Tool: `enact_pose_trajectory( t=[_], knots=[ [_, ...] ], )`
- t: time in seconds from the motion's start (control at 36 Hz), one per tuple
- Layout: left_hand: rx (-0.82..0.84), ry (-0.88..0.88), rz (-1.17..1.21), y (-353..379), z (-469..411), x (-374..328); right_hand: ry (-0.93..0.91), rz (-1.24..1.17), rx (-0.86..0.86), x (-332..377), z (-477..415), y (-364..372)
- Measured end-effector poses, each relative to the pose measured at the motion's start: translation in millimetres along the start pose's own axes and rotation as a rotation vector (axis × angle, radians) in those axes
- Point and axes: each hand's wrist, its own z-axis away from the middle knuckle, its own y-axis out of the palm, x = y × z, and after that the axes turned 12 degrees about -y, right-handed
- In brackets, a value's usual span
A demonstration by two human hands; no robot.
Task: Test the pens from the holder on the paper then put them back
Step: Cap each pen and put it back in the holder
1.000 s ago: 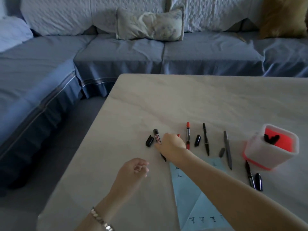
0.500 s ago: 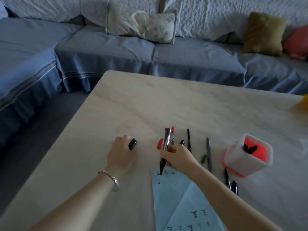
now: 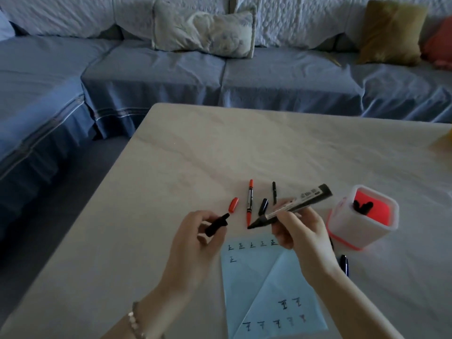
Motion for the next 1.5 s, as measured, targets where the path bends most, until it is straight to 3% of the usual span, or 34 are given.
enact_pose_trajectory(
  t=[0.36, 0.5, 0.69, 0.86, 1.11, 1.31, 1.5],
  knots=[
    [0.072, 0.044, 0.066, 10.3, 33.1, -11.4, 0.01, -0.123, -0.127, -2.6, 31.0, -3.7],
    [0.091, 0.126, 0.013, 14.8, 38.3, -15.4, 0.014, -0.137, -0.064, -1.6, 35.8, -4.7],
    [0.079, 0.316, -0.082, 11.7, 42.1, -17.2, 0.124, -0.337, 0.112, 3.0, 36.7, -10.9],
    [0.085, 0.467, -0.197, 7.8, 42.4, -18.1, 0.034, -0.075, 0.038, 8.0, 38.3, -12.5],
    [0.008, 0.675, -0.312, 10.4, 50.9, -26.7, -0.038, -0.146, -0.055, 9.3, 44.3, -7.2],
    [0.046, 0.639, -0.271, 9.4, 53.1, -39.2, -0.098, -0.182, -0.087, 8.7, 47.1, -4.8],
    [0.21, 0.337, -0.056, 10.8, 52.5, -38.4, -0.054, -0.221, -0.135, 0.7, 47.4, 0.8]
  ],
)
